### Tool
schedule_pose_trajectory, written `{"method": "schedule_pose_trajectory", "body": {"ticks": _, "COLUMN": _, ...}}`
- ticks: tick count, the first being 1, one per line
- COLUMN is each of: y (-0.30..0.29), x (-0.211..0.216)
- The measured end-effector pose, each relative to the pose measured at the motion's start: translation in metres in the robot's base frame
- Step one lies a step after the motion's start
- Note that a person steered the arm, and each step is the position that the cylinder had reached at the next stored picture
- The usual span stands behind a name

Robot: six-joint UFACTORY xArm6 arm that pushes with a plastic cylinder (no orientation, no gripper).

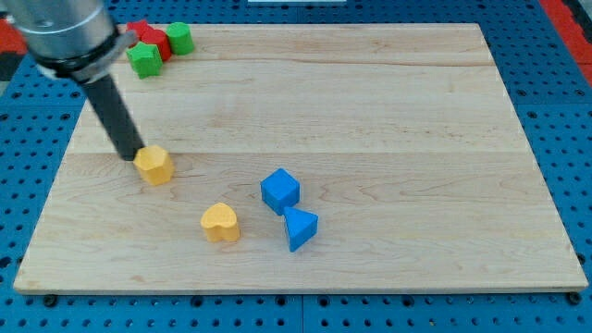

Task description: Push yellow hexagon into blue blocks

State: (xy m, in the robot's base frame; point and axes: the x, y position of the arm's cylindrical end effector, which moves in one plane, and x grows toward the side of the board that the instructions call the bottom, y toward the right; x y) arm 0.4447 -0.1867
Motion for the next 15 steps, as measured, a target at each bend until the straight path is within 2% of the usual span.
{"method": "schedule_pose_trajectory", "body": {"ticks": 1, "y": 0.028, "x": 0.020}}
{"method": "schedule_pose_trajectory", "body": {"ticks": 2, "y": 0.029, "x": 0.035}}
{"method": "schedule_pose_trajectory", "body": {"ticks": 5, "y": 0.071, "x": 0.041}}
{"method": "schedule_pose_trajectory", "body": {"ticks": 6, "y": 0.040, "x": 0.035}}
{"method": "schedule_pose_trajectory", "body": {"ticks": 7, "y": 0.037, "x": 0.059}}
{"method": "schedule_pose_trajectory", "body": {"ticks": 9, "y": 0.078, "x": 0.052}}
{"method": "schedule_pose_trajectory", "body": {"ticks": 13, "y": 0.090, "x": 0.047}}
{"method": "schedule_pose_trajectory", "body": {"ticks": 14, "y": 0.086, "x": 0.067}}
{"method": "schedule_pose_trajectory", "body": {"ticks": 15, "y": 0.106, "x": 0.094}}
